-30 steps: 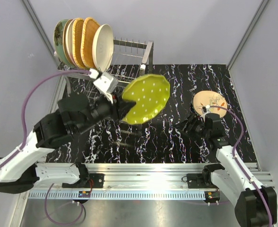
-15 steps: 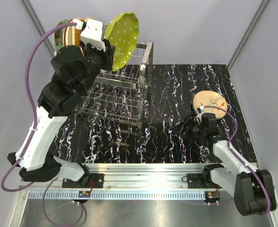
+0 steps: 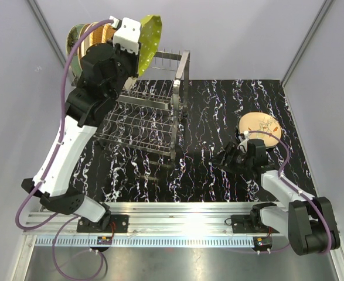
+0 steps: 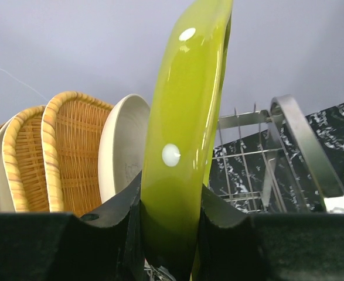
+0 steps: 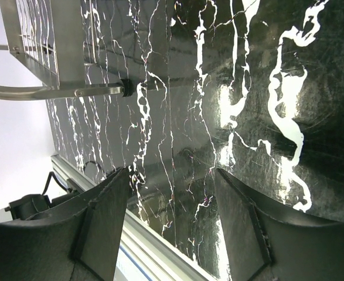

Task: Load the plates into the dish rack
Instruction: Insert the plate into the dish rack

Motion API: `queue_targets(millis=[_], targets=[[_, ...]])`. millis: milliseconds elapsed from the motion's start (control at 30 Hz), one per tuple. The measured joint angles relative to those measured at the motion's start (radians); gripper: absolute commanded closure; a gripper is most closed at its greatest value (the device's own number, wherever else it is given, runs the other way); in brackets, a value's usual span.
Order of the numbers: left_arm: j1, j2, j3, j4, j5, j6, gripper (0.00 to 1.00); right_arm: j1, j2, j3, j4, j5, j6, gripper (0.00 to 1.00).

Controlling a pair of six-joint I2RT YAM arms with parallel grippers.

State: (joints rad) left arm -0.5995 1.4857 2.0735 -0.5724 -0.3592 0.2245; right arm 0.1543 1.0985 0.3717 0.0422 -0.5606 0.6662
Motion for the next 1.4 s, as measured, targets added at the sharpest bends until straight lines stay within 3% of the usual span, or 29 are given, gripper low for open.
queue_targets(millis=[433, 1400], targets=[[0.043, 0.061, -0.031, 0.037, -0.038, 0.045, 1.0, 0.0, 0.05, 0.0, 0.026, -0.01, 0.0, 0.32], [0.075, 0.074, -0.113, 0.066, -0.114, -0.014, 1.0, 0.0, 0.076, 0.0, 0.043, -0.01, 0.0, 0.32]])
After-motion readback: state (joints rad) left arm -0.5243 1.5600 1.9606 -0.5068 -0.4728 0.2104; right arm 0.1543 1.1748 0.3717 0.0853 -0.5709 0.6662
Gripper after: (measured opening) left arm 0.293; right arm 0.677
